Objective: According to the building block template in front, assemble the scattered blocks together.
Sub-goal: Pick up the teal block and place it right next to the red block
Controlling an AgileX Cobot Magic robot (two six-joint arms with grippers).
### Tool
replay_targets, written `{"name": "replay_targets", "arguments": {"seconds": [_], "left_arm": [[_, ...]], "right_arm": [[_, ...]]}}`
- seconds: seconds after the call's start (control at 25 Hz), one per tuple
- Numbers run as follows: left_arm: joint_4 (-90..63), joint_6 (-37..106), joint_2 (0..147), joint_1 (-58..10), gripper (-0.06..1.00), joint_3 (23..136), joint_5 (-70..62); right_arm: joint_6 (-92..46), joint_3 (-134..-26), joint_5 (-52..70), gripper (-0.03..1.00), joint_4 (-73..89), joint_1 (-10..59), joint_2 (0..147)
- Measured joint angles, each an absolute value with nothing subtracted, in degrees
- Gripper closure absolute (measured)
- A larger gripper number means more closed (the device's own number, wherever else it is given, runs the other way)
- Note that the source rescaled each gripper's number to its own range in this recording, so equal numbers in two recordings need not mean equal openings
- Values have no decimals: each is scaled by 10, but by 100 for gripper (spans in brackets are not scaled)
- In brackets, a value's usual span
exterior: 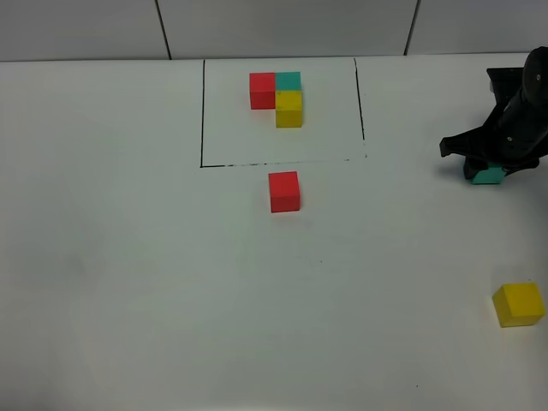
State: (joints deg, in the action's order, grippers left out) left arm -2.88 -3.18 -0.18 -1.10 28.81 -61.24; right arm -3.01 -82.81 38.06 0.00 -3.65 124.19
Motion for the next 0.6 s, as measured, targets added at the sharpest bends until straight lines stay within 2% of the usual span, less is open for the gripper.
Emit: {"name": "replay_targets", "arguments": {"seconds": [0.16, 0.32, 0.6], "left_arm": [[-29, -32, -2, -11, 40, 288, -612], [-29, -32, -2, -11, 40, 288, -612], [-29, -32, -2, -11, 40, 288, -612]], "right_arm": [[-54, -828, 408, 95, -16, -26, 1235], [-144, -828, 455, 95, -46, 16, 1221], [-427, -829, 519, 95, -55, 158, 1220]]}}
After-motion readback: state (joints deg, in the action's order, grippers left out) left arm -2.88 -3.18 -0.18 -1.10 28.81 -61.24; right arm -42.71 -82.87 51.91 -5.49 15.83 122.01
